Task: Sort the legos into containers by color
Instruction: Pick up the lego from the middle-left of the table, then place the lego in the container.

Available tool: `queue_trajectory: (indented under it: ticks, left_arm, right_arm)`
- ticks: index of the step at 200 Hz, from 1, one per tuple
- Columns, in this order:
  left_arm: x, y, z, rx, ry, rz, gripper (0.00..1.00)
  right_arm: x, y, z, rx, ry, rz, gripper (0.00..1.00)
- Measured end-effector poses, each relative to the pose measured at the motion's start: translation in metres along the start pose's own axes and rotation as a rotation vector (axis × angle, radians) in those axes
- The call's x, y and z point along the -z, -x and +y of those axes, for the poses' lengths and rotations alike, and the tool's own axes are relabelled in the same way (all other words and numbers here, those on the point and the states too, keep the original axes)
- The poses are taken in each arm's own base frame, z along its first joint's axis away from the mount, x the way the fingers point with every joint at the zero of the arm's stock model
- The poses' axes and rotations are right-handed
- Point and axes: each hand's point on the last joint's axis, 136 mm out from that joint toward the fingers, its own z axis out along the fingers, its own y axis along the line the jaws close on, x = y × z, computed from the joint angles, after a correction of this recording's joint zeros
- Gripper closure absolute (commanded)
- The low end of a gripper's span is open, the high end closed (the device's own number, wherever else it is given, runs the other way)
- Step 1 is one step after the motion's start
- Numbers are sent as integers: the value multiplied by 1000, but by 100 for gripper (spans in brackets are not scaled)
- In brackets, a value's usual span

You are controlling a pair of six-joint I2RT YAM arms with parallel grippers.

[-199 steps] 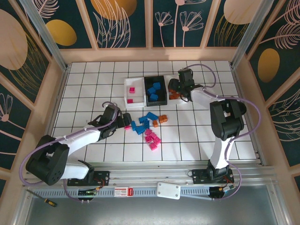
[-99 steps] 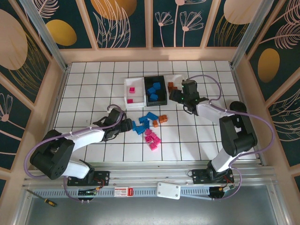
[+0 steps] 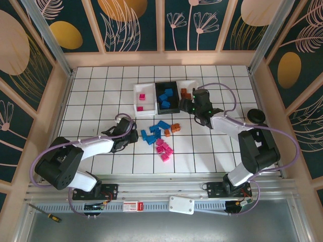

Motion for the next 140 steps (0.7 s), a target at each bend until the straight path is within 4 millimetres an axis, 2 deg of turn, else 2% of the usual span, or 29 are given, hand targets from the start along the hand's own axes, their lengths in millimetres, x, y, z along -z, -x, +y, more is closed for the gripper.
queue_trajectory:
  ticks: [23, 39, 55, 66, 90, 103, 117, 128, 140]
  left_arm:
    - [4, 2, -3, -4, -9, 2, 77]
    - [15, 16, -13, -11, -25, -26, 77]
    - [29, 48, -34, -14, -61, -95, 79]
    - [41, 78, -54, -13, -100, -156, 80]
    - [54, 141, -88, -3, -154, -268, 82]
    - [47, 171, -100, 4, -159, -305, 83]
    - [25, 194, -103, 9, -135, -312, 84]
    - [2, 205, -99, 14, -105, -299, 84]
    - [-24, 207, -92, 14, -72, -269, 82]
  right_arm:
    - [11, -17, 9, 24, 28, 16, 38]
    - [19, -30, 26, 51, 78, 34, 38]
    - [22, -41, 46, 81, 126, 49, 39]
    - [24, -50, 56, 98, 156, 61, 39]
    - [24, -69, 60, 113, 176, 97, 39]
    - [25, -77, 61, 120, 182, 115, 39]
    - [27, -86, 67, 135, 202, 133, 39]
    - [29, -93, 77, 156, 229, 148, 39]
    - [33, -102, 87, 178, 259, 164, 39]
